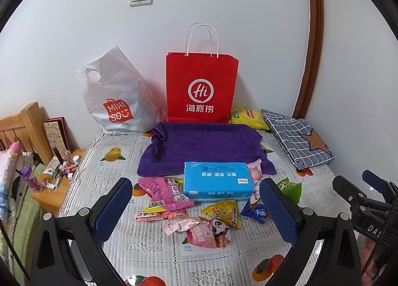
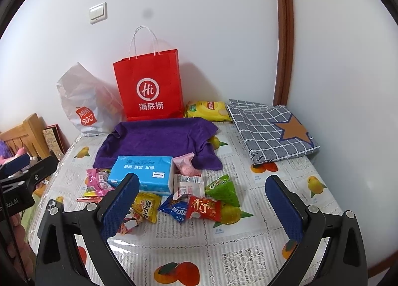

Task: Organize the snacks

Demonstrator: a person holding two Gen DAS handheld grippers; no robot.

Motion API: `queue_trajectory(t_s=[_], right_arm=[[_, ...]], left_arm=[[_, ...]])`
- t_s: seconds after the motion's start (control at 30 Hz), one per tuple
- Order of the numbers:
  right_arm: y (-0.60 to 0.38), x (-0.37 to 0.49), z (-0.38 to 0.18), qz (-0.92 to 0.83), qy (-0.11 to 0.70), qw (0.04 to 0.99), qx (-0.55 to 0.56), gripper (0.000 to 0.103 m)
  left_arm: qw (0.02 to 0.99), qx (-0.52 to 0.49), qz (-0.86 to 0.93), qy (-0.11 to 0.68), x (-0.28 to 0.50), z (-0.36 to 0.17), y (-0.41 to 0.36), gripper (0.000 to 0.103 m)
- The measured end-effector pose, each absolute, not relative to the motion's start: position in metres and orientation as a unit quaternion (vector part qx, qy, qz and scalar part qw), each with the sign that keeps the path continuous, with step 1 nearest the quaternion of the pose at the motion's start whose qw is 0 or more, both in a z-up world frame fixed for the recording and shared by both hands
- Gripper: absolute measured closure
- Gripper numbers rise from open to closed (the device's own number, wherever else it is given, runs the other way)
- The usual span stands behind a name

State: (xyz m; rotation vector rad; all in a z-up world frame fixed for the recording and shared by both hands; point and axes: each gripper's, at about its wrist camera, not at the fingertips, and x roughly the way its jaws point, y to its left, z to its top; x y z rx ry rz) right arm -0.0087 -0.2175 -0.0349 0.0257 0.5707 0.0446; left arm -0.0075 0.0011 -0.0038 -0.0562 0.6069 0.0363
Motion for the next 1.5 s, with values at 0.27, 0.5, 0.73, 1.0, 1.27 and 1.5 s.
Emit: queue_trajectory(t_s=[0.27, 0.5, 0.73, 1.0, 1.27, 1.5], right_arm=[[-0.2193, -0.0099, -0.0333, 0.023, 0.279, 0.960, 0.015, 0.002], [-0.2215, -0.0123, -0.0327, 0.023, 0.277, 0.960, 0.021, 0.002], [-0.2199, -0.0135, -0.0311, 0.024, 0.273, 0.962, 0.018, 0.002], [-0.2194, -0.0133, -0.0313, 0.026, 0.274, 0.961, 0.019, 0.002], [-0.2186, -0.0126, -0.0322, 0.027, 0.276, 0.961, 0.020, 0.002], [-0.2161, -0.0120, -0.0328, 0.030, 0.276, 0.960, 0.018, 0.002]], left_arm=[[0.954, -0.024, 0.017, 0.297, -0.0077, 0.0000, 0.0000, 0.001], [0.954, -0.025, 0.015, 0.297, -0.0107, 0.0005, -0.0004, 0.001], [0.955, -0.027, 0.016, 0.296, -0.0119, -0.0001, -0.0005, 0.001], [0.955, -0.028, 0.016, 0.296, -0.0113, 0.0021, -0.0011, 0.001], [0.954, -0.030, 0.016, 0.296, -0.0101, 0.0023, 0.0033, 0.001], [0.954, -0.030, 0.019, 0.297, -0.0084, -0.0003, 0.0039, 0.001]])
